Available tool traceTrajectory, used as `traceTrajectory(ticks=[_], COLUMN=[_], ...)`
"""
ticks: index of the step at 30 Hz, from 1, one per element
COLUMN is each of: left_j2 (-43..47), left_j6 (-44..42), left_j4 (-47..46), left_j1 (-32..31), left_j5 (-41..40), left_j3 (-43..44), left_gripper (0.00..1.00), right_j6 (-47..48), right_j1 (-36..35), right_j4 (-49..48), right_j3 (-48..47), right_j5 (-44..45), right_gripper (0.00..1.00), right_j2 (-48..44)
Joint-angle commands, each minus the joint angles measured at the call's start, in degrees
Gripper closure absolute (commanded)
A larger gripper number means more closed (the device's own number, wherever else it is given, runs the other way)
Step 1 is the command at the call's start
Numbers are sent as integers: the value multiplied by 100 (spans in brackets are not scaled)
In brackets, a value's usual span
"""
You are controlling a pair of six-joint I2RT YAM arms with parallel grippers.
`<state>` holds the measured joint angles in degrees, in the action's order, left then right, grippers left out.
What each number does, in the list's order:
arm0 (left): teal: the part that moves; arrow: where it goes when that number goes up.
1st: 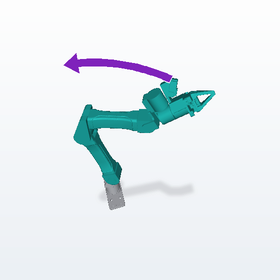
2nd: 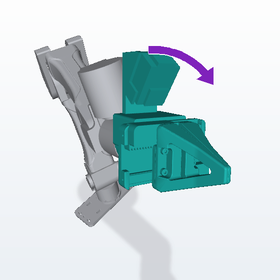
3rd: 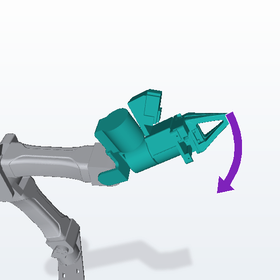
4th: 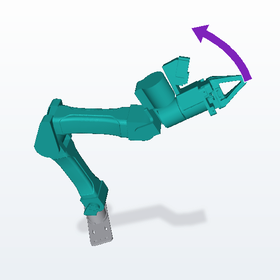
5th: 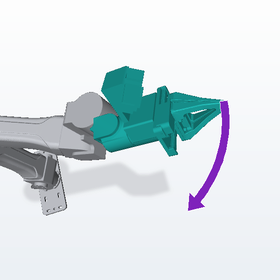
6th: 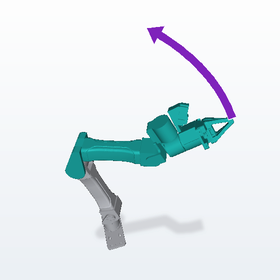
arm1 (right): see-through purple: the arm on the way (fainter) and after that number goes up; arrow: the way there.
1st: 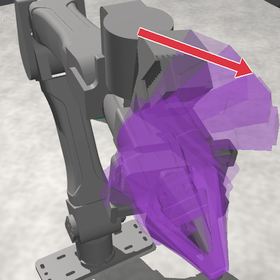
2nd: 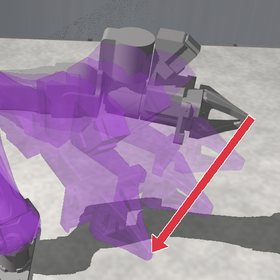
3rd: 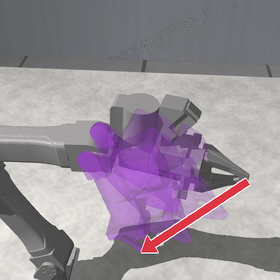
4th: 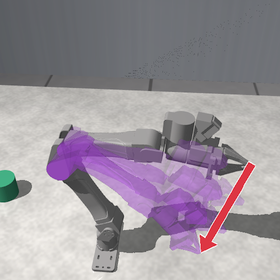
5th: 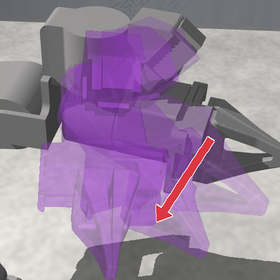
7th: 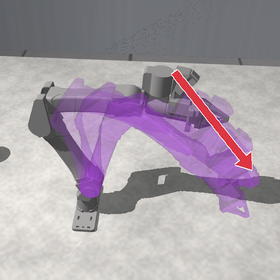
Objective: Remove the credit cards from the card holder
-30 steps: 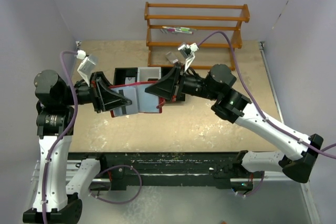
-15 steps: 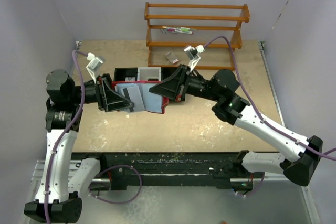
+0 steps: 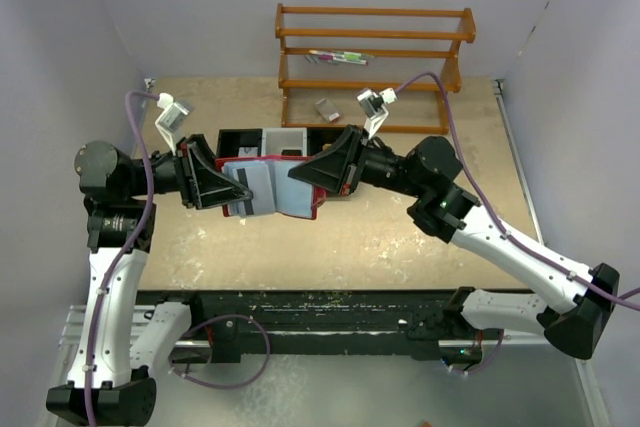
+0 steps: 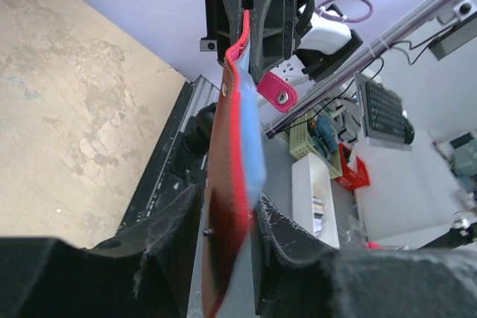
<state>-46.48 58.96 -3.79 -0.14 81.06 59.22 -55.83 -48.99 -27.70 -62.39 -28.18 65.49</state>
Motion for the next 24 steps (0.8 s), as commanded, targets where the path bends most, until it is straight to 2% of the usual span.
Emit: traceTrajectory(ticks=[1, 5, 8, 13, 14, 16, 17, 19, 21, 23, 24], left_j2=[-2, 5, -1, -84, -116, -269, -364, -520, -664, -770, -813], left_j6=[436, 565, 580, 357, -130, -1182, -2021, -2927, -3623, -3845, -3914], left_j4=[-616, -790, -778, -363, 101, 1636, 2591, 3601, 4283, 4493, 4551], left_j1=[-11, -8, -5, -5, -4, -3, -3, 5, 27, 59, 73], left_j5=[163, 180, 195, 222, 184, 17, -147, -613, -988, -1161, -1231], left_j3=[-81, -106, -105, 19, 138, 570, 792, 1134, 1411, 1503, 1512], left_gripper=[70, 86, 88, 89, 89, 90, 89, 88, 88, 88, 88], right_j6=[-137, -208, -255, -124, -42, 352, 651, 1152, 1475, 1637, 1654], right_j1=[39, 112, 217, 703, 834, 1105, 1225, 1258, 1259, 1255, 1253], right_j4=[-386, -383, -415, -78, 168, 1084, 1456, 2033, 2310, 2177, 2127], right_j3=[-92, -66, -26, -15, -92, -441, -633, -1069, -1256, -1258, -1249], right_j5=[-124, -208, -320, -471, -447, -147, 23, 504, 921, 1121, 952], right_gripper=[100, 100, 89, 50, 46, 38, 37, 35, 35, 36, 36], right_j2=[-28, 65, 149, 197, 178, 115, 60, -117, -291, -414, -411])
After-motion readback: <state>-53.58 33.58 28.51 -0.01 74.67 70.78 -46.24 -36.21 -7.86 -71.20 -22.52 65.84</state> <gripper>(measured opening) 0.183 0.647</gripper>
